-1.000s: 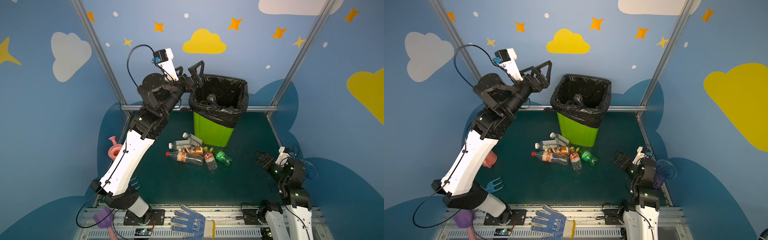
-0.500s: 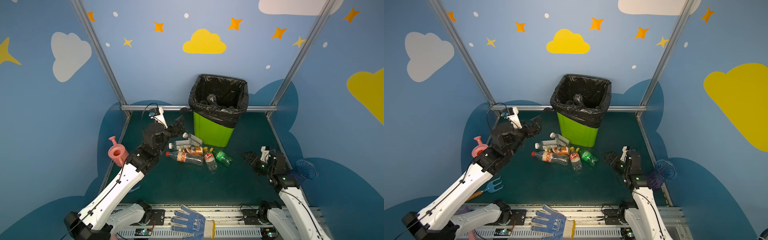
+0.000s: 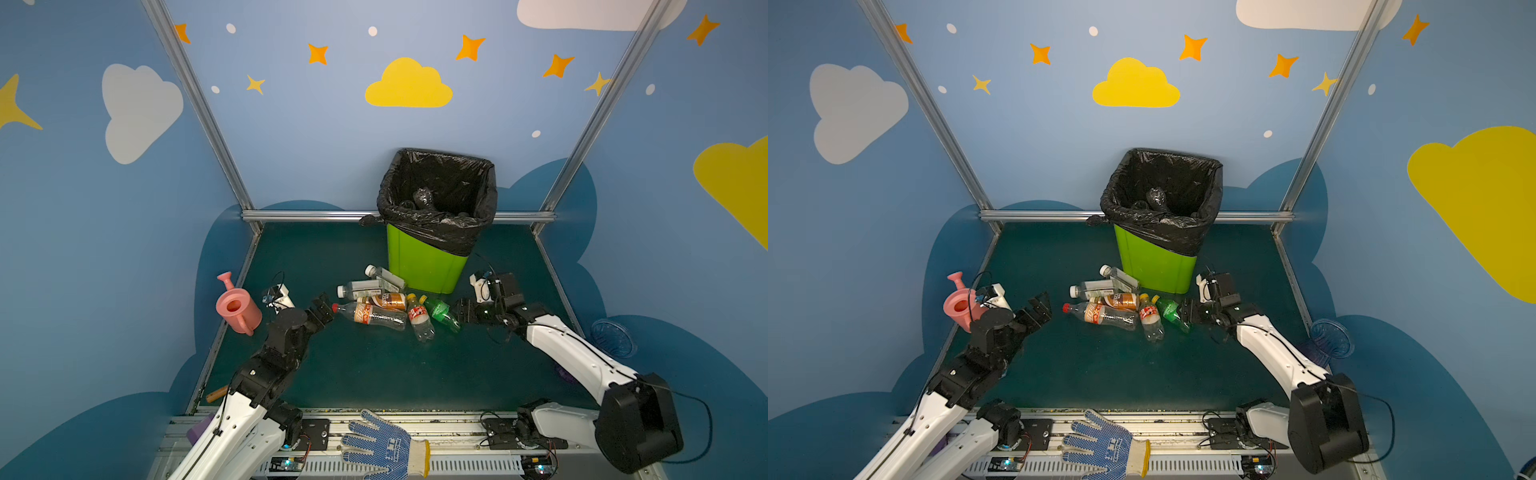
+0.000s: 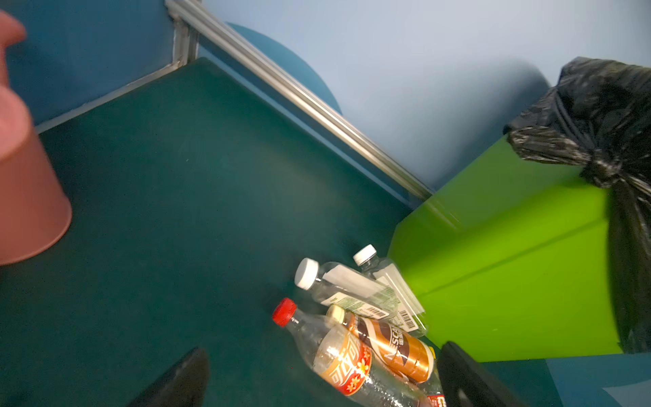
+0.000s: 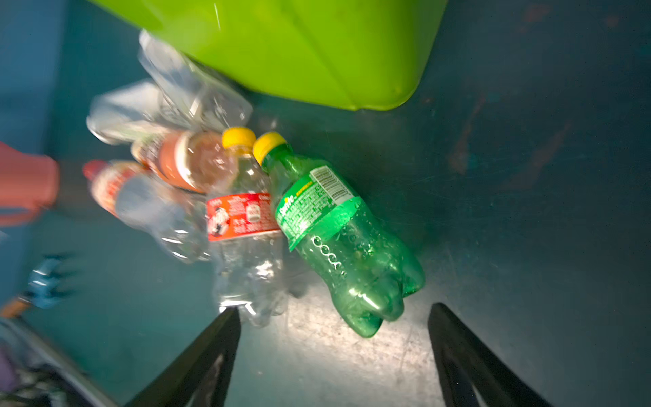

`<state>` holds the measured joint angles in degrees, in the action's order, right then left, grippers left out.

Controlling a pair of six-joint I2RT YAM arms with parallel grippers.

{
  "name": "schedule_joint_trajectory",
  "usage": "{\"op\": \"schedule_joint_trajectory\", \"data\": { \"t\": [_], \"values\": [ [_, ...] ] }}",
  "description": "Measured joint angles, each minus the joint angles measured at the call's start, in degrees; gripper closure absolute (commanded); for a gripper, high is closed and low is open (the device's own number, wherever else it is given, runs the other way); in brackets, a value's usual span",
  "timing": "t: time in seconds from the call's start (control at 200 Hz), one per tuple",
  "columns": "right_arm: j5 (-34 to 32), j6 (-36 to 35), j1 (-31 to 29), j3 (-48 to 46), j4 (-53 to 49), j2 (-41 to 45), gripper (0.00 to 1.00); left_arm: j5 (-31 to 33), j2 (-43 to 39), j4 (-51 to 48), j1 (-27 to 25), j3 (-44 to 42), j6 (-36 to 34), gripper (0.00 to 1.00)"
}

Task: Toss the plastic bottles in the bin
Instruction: 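Lower the left gripper while the right gripper reaches for the Sprite bottle, then grasp the yellow-capped Sprite bottle with the right gripper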

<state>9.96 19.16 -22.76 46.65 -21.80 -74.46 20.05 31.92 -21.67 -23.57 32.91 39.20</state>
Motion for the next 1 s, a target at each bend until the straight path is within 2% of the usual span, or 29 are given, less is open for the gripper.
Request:
{"op": "schedule_joint_trajectory", "data": {
  "t": [0.16,0.43,0.591,0.736,0.881,0.996],
  "values": [
    [-2.49,-3.87,-2.12,4.28,-1.99,-6.69,0.18,-0.24,-1.27,-2.58,1.79,-1.42,2.23,0.0],
    [-6.05,-8.15,-4.96,9.55,-4.17,-16.02,0.19,-2.16,-0.9,-3.37,3.5,-3.69,4.48,0.0],
    [-7.45,-10.01,-5.66,10.69,-5.51,-18.84,0.37,-3.37,-0.85,-3.85,4.22,-4.37,5.05,0.0],
    [-8.24,-10.49,-5.79,10.45,-6.38,-18.58,0.47,-3.98,-1.33,-3.96,4.85,-4.46,5.42,0.0],
    [-9.03,-9.46,-5.79,8.81,-8.76,-15.91,0.5,-4.37,-1.77,-4.13,5.4,-4.66,5.66,0.0],
    [-9.97,-6.01,-5.03,8.09,-13.7,-12.04,0.51,-4.55,-1.79,-4.28,5.62,-4.76,5.92,0.0]
  ]
}}
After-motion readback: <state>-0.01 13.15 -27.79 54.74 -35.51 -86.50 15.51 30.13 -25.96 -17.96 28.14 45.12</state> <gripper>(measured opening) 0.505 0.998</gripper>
